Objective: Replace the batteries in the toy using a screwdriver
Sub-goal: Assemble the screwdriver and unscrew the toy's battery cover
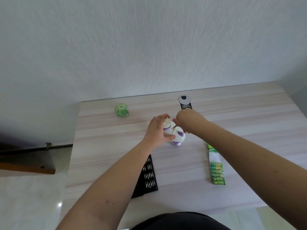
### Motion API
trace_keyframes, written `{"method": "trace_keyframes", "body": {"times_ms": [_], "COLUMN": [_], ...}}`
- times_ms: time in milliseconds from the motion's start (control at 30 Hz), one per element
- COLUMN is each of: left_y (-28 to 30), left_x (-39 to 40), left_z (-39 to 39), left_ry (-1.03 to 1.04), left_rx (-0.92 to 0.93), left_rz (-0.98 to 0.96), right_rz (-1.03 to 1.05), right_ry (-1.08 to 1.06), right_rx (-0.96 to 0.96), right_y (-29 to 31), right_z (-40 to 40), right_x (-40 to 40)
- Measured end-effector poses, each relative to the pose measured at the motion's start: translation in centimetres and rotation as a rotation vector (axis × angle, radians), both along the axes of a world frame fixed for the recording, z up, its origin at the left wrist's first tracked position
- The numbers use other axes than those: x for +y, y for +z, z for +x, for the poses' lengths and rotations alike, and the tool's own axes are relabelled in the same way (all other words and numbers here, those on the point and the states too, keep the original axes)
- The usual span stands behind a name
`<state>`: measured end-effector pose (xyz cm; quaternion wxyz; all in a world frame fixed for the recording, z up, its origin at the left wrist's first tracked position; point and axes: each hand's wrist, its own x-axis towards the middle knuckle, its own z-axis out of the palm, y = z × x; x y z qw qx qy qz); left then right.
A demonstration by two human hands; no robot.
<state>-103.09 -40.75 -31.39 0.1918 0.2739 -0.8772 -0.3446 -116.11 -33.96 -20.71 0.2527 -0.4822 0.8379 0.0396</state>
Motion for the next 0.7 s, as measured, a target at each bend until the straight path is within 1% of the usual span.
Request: {"method": "trace_keyframes", "body": {"times_ms": [67,200,333,400,500,700], "left_y": [0.04,-0.06,-0.1,-0.01,-0.03,0.0], "left_x": [0.02,-0.03,-0.13,-0.09,-0.01,-0.08], "left_z": [0.0,-0.1,-0.07,-0.03,-0.03,-0.02], "left_ry": [0.0,-0.003,-0.002,-0.006,-0.006,-0.008], "left_rx": [0.007,0.007,-0.008,0.002,-0.004,-0.021], "left_rz": [0.006,0.012,0.016,0.022,0.024,0.028], "right_rz": [0.029,-0.01,-0.001,0.007,0.079,0.084], "right_ry": [0.018,0.089,0.129,0.115,0.079,0.051], "right_rx": [0.023,0.01,0.006,0.057,0.106,0.086], "right_y": [-0.21,0.16,0.22,0.2,0.54,-0.16], "right_z": [0.17,0.25,0.2,0.23,0.34,0.36], "right_x": [-0.3,-0.26,-0.17,-0.28,-0.28,-1.03]}}
